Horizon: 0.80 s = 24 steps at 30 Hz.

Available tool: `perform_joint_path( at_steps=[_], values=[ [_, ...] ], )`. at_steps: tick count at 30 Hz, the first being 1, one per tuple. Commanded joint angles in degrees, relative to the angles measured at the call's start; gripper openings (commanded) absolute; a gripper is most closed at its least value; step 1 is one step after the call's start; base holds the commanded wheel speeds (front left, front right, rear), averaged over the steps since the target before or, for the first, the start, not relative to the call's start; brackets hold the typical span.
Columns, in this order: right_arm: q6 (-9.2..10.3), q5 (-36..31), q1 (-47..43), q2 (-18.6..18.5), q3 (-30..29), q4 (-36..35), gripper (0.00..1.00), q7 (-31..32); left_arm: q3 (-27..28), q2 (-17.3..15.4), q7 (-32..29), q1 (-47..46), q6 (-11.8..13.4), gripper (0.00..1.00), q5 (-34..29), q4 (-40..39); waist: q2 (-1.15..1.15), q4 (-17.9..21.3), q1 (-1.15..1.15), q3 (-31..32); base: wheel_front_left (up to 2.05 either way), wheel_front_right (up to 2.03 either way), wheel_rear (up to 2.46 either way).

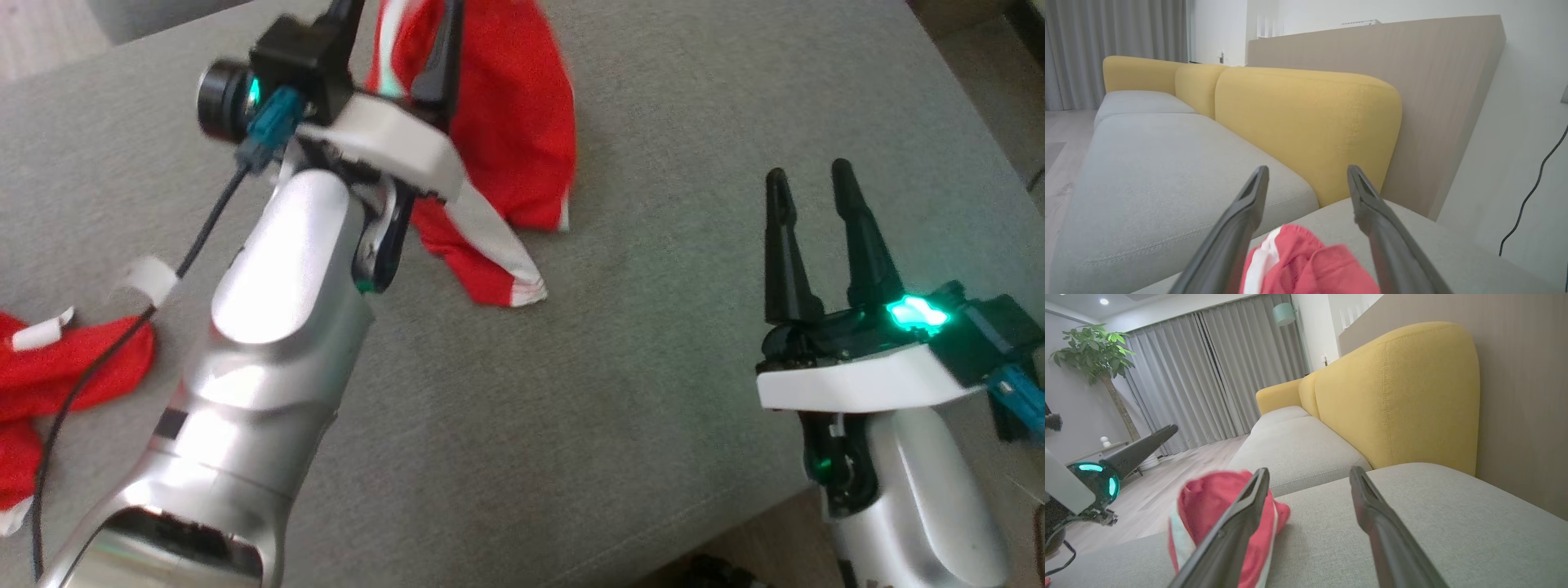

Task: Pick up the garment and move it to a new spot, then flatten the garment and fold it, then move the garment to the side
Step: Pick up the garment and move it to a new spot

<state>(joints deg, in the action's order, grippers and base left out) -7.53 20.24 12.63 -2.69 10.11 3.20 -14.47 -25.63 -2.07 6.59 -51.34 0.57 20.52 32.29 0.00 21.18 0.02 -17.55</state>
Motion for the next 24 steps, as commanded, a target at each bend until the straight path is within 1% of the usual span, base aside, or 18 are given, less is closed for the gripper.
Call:
perform_joint_path(
  at_steps=[1,3,6,10,13,17,19,24],
  values=[
    [0.04,0.12,2.04,-0.19,0.68,-2.36,1.00,-0.52,2.03,-0.99,1.27,-1.39,0.14,1.00,0.43,-0.57,0.00,-1.01,-0.02,0.08,0.00,0.00,0.00],
    [0.04,-0.55,1.94,-0.19,0.13,-2.30,1.00,-0.52,2.43,-1.39,3.11,-0.78,-0.07,1.00,0.78,1.39,0.00,-2.65,-0.02,0.40,0.00,0.00,0.00],
    [0.04,-1.98,1.51,-0.19,-0.94,-2.18,1.00,-0.52,3.34,-2.19,5.55,0.82,-0.47,1.00,1.51,3.00,0.00,-6.11,-0.02,1.22,0.00,0.00,0.00],
    [0.04,-4.39,0.68,-0.19,-1.74,-1.50,1.00,-0.52,4.26,-4.58,7.64,4.40,-1.03,1.00,1.23,2.33,0.00,-10.73,-0.02,2.77,0.00,0.00,0.00],
    [0.04,-5.91,-0.27,-0.19,-2.52,-0.90,1.00,-0.52,4.73,-6.49,8.24,8.93,-1.31,1.00,0.40,-0.34,0.00,-14.06,-0.02,4.32,0.00,0.00,0.00],
    [0.04,-7.75,-2.27,-0.19,-3.77,0.41,1.00,-0.52,5.69,-7.58,8.38,17.08,-0.97,1.00,-0.96,-6.79,0.00,-18.20,-0.02,6.70,0.00,0.00,0.00],
    [0.04,-8.47,-3.42,-0.19,-4.02,1.27,1.00,-0.52,6.75,-7.47,8.39,21.97,-0.33,1.00,-1.42,-10.26,0.00,-19.71,-0.02,7.76,0.00,0.00,0.00],
    [0.04,-9.48,-5.76,-0.19,-4.19,3.48,1.00,-0.52,9.34,-5.19,8.40,32.89,1.06,1.00,-1.92,-16.91,0.00,-21.92,-0.02,9.49,0.00,0.00,0.00]
  ],
)
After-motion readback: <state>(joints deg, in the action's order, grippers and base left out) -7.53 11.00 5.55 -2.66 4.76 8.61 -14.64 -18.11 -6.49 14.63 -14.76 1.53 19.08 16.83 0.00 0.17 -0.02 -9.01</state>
